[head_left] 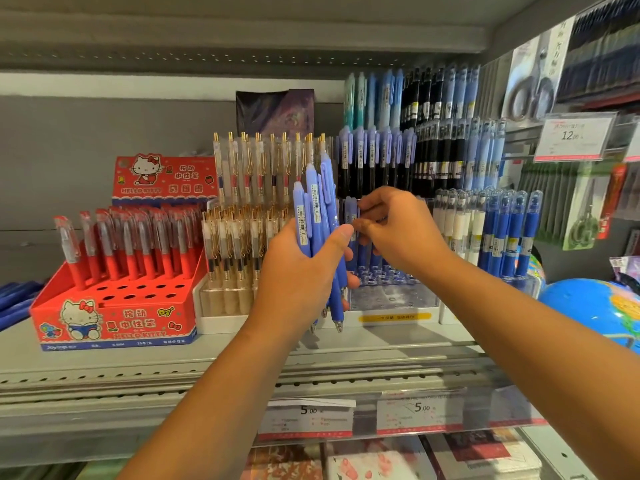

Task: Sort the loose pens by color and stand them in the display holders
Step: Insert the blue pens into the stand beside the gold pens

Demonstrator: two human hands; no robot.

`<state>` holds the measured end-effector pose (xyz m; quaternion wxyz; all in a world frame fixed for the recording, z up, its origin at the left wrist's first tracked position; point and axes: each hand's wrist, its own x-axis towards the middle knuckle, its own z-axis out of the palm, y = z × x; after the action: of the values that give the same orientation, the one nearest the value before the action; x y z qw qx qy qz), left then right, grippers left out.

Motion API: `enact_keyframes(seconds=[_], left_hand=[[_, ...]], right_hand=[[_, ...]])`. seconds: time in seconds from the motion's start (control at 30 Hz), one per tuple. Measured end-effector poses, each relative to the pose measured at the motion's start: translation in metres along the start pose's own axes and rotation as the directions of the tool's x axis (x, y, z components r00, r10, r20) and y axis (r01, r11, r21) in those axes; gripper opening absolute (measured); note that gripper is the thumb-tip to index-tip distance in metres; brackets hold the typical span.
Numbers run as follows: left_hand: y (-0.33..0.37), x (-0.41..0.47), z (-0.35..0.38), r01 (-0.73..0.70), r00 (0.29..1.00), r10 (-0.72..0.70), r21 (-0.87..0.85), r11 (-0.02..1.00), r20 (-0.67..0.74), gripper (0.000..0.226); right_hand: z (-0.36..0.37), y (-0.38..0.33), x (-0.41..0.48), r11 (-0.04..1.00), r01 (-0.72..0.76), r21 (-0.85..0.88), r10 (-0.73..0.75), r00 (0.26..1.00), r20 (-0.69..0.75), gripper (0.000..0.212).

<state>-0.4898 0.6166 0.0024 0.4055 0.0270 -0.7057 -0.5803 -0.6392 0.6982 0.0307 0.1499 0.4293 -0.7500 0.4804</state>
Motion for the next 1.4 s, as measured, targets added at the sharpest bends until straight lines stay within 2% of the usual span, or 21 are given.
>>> enact_keyframes(seconds=[0.1, 0.17, 0.23, 0.27, 0.33, 0.4, 0.53, 0.73, 0.87, 0.97, 1.1, 1.2, 1.27, 1.4], left_hand=[[0.000, -0.002, -0.001, -0.015, 1.000, 0.015, 0.002, 1.000, 0.018, 0.012], [0.001, -0.003, -0.001, -0.025, 0.999, 0.025, -0.001, 1.000, 0.038, 0.010], [0.001, -0.003, -0.002, -0.035, 0.998, 0.035, 0.006, 0.999, 0.055, 0.010], [0.002, -0.003, -0.002, -0.040, 0.997, 0.039, 0.012, 0.999, 0.059, 0.010], [0.002, -0.003, -0.002, -0.055, 0.997, 0.054, 0.022, 0.998, 0.062, 0.009], [0.003, -0.004, -0.001, -0.065, 0.996, 0.063, 0.023, 0.998, 0.067, 0.012], [0.002, -0.003, 0.000, -0.059, 0.996, 0.057, 0.025, 0.998, 0.072, 0.013], [-0.001, 0.000, 0.000, 0.009, 0.999, -0.010, 0.018, 1.000, 0.053, 0.015], [-0.004, 0.002, -0.001, -0.020, 1.000, 0.020, 0.077, 0.997, -0.001, 0.003], [-0.004, 0.002, -0.001, 0.007, 0.999, -0.002, 0.126, 0.992, -0.041, 0.012], [-0.003, 0.001, 0.000, 0.020, 0.997, -0.011, 0.130, 0.991, -0.071, 0.023], [-0.003, 0.001, 0.000, 0.003, 0.999, 0.002, 0.153, 0.988, -0.037, 0.026], [-0.003, 0.001, 0.000, -0.017, 1.000, 0.020, 0.141, 0.990, -0.020, 0.021], [-0.002, -0.001, 0.000, -0.060, 0.998, 0.061, 0.078, 0.995, -0.012, 0.009]], right_hand=[[-0.002, -0.002, -0.003, 0.987, 0.053, -0.152, -0.058, 0.998, -0.032, 0.023], [-0.003, -0.005, -0.007, 0.982, 0.087, -0.169, -0.103, 0.991, -0.090, 0.026], [-0.004, -0.012, -0.011, 0.992, 0.117, -0.039, -0.121, 0.982, -0.147, 0.020], [-0.006, -0.018, -0.014, 0.987, 0.123, 0.103, -0.108, 0.984, -0.142, 0.013], [-0.009, -0.031, -0.018, 0.914, 0.095, 0.394, -0.077, 0.995, -0.062, 0.006], [-0.012, -0.039, -0.022, 0.849, 0.073, 0.524, -0.078, 0.997, -0.013, 0.010], [-0.015, -0.044, -0.023, 0.832, 0.060, 0.552, -0.057, 0.998, -0.024, 0.025], [-0.019, -0.035, -0.020, 0.775, -0.037, 0.631, 0.023, 0.999, 0.030, 0.025], [-0.024, -0.029, -0.017, 0.757, -0.053, 0.651, 0.074, 0.997, -0.005, 0.016], [-0.031, -0.027, -0.013, 0.708, -0.039, 0.706, 0.095, 0.995, -0.039, 0.024], [-0.036, -0.022, -0.009, 0.787, 0.012, 0.617, 0.075, 0.991, -0.114, 0.028], [-0.031, -0.017, -0.006, 0.897, 0.055, 0.439, 0.015, 0.988, -0.155, 0.026], [-0.027, -0.013, -0.005, 0.936, 0.072, 0.344, -0.020, 0.988, -0.154, 0.026], [-0.022, -0.007, -0.004, 0.956, 0.089, 0.279, -0.050, 0.989, -0.141, 0.027]])
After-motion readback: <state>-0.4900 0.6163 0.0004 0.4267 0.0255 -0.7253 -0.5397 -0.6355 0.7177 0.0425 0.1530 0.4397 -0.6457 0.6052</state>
